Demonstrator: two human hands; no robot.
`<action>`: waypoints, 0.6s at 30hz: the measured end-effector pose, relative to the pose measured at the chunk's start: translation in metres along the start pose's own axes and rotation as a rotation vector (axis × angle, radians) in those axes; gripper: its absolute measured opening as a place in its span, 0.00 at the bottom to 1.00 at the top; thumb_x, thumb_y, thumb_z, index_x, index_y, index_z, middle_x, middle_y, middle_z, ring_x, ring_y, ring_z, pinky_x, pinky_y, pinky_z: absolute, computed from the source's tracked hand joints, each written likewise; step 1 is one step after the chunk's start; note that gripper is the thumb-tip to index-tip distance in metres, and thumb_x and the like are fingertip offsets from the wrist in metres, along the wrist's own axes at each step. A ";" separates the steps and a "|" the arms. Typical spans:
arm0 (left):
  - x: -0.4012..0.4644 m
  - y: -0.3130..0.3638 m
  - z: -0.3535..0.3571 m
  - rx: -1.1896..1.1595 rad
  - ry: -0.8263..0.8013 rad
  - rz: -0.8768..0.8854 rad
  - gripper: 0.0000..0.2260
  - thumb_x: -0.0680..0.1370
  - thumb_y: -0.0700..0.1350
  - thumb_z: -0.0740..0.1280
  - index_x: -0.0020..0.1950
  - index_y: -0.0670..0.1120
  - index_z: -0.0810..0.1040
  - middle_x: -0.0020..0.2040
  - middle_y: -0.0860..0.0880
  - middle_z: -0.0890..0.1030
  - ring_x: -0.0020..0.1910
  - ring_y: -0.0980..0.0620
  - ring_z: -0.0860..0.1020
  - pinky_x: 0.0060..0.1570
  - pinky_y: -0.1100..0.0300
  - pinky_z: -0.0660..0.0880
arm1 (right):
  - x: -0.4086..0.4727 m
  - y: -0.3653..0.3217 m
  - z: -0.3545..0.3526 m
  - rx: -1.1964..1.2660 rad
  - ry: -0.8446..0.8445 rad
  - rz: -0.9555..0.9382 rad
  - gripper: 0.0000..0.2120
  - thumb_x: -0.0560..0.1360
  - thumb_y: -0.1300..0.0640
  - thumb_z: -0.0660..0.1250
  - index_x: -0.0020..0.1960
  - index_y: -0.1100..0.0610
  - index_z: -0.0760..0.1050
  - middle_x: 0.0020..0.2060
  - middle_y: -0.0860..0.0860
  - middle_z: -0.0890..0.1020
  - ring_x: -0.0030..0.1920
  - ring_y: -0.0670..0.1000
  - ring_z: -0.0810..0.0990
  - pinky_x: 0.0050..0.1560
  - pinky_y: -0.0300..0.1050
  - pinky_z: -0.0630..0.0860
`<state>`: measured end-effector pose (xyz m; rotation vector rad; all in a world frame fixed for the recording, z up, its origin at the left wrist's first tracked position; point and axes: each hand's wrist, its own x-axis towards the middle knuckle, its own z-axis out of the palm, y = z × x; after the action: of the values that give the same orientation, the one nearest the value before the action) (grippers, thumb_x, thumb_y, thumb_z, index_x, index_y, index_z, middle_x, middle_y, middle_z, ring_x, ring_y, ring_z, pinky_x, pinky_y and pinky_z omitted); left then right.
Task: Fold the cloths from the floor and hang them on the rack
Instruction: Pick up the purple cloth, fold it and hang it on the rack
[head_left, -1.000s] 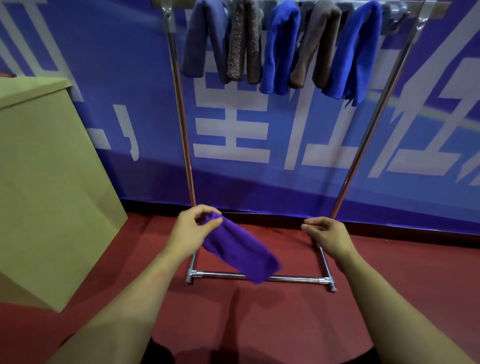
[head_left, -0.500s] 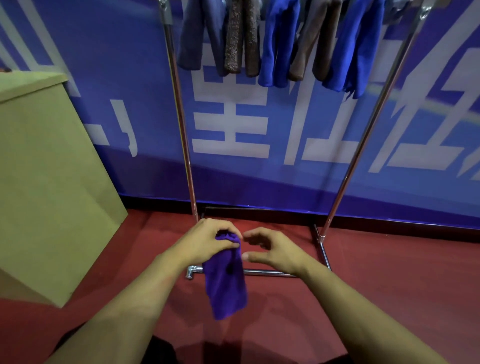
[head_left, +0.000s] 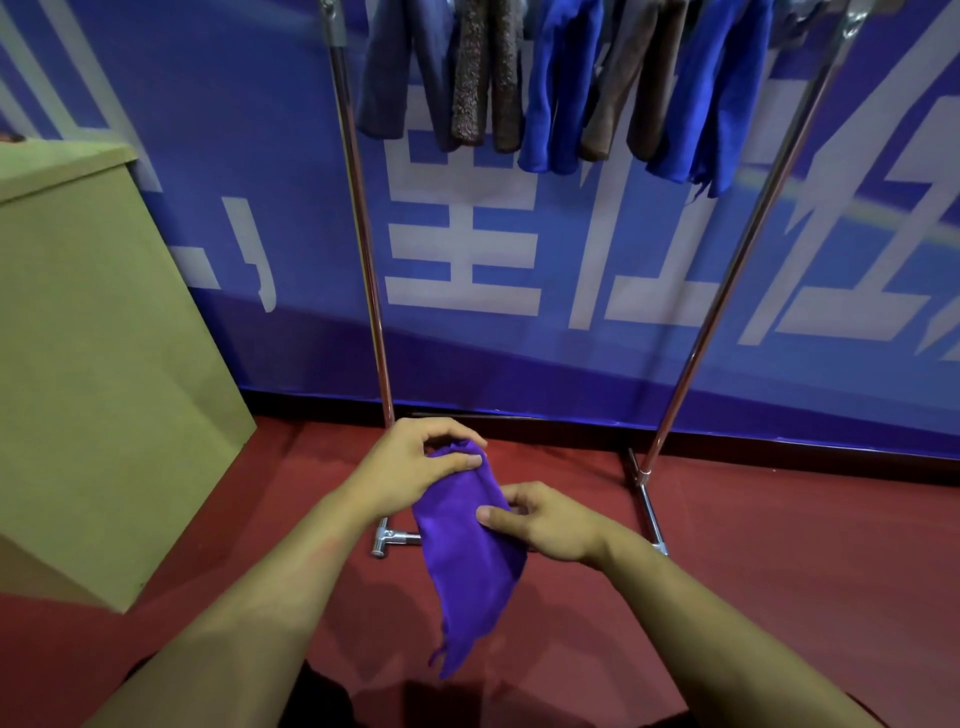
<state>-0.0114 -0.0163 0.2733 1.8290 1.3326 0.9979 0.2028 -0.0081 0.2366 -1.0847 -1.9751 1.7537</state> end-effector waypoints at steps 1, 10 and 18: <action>0.000 -0.001 -0.002 -0.016 0.014 -0.011 0.07 0.74 0.41 0.75 0.50 0.50 0.86 0.47 0.57 0.86 0.50 0.60 0.83 0.54 0.67 0.75 | 0.000 -0.001 0.000 0.014 -0.014 0.010 0.07 0.82 0.56 0.66 0.55 0.56 0.82 0.48 0.48 0.87 0.48 0.44 0.83 0.50 0.38 0.78; 0.005 -0.021 -0.004 -0.099 0.202 -0.124 0.11 0.76 0.43 0.75 0.58 0.50 0.83 0.53 0.54 0.85 0.53 0.57 0.83 0.58 0.59 0.78 | -0.003 -0.003 -0.002 0.185 0.001 -0.011 0.12 0.78 0.59 0.71 0.57 0.66 0.82 0.53 0.61 0.85 0.50 0.54 0.83 0.53 0.47 0.81; 0.002 -0.024 0.022 -0.415 0.075 -0.663 0.30 0.76 0.70 0.62 0.58 0.45 0.82 0.52 0.48 0.85 0.50 0.50 0.83 0.58 0.51 0.77 | 0.003 -0.013 -0.006 0.455 0.299 -0.062 0.12 0.80 0.59 0.68 0.60 0.64 0.81 0.51 0.58 0.87 0.47 0.51 0.85 0.48 0.44 0.81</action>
<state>-0.0026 -0.0093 0.2425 0.9489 1.4937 0.8870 0.2006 -0.0015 0.2497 -1.0365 -1.3351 1.7663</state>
